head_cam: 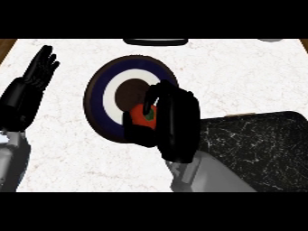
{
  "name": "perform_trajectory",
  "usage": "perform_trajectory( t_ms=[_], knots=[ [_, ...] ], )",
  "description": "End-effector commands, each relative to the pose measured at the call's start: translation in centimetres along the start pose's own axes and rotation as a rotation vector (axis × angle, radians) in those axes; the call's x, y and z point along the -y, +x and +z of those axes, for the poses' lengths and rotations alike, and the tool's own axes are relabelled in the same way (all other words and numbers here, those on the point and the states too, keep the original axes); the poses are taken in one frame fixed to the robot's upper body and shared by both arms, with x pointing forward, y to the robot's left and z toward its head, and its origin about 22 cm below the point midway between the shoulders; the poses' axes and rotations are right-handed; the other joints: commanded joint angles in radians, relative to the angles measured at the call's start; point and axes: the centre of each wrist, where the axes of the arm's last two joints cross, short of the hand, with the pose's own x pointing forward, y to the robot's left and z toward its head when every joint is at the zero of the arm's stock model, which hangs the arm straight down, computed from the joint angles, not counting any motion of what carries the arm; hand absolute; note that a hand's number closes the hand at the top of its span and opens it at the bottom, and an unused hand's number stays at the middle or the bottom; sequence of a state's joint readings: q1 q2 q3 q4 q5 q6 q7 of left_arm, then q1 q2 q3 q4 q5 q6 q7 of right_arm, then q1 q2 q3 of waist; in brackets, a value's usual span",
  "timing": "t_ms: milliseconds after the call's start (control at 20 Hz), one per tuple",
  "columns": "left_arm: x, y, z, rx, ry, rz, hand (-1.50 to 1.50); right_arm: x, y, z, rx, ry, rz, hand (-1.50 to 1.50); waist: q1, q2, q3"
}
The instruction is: Pick the bell pepper from the tray and place it in the plate
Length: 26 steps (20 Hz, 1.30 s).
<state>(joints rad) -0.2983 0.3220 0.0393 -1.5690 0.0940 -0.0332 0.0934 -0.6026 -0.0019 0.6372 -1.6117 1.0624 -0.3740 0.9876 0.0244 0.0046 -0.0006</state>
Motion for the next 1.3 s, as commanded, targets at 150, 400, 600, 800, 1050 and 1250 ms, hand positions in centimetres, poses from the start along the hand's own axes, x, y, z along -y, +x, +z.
perform_trajectory(
  t_ms=[150,400,600,800,1050,1250],
  knots=[
    [-0.1,-0.1,-0.3,0.012,-0.015,-0.006,0.00,-4.9,0.8,-4.4,-0.080,-0.004,0.035,1.50,0.014,0.003,0.000],
    [1.4,0.6,0.4,0.024,-0.027,0.015,0.00,-6.7,-0.5,-7.9,-0.120,0.015,0.082,1.50,0.031,0.005,0.000],
    [2.0,1.0,-1.3,0.017,-0.032,0.012,0.00,-7.4,-1.4,-8.4,-0.198,0.007,-0.005,1.50,0.041,0.012,0.001],
    [0.6,1.2,-1.3,0.022,-0.046,0.014,0.00,-8.1,-1.7,-8.7,-0.237,0.055,-0.040,-1.50,0.059,0.014,0.000],
    [1.7,0.4,-1.6,0.027,-0.068,0.008,0.00,-7.9,-1.8,-9.3,-0.154,-0.005,-0.176,-1.50,0.077,0.023,0.001],
    [2.2,0.7,-1.8,0.031,-0.059,0.002,0.00,-7.7,-2.1,-9.4,-0.134,-0.123,-0.298,-1.50,0.064,0.021,0.002]
  ],
)
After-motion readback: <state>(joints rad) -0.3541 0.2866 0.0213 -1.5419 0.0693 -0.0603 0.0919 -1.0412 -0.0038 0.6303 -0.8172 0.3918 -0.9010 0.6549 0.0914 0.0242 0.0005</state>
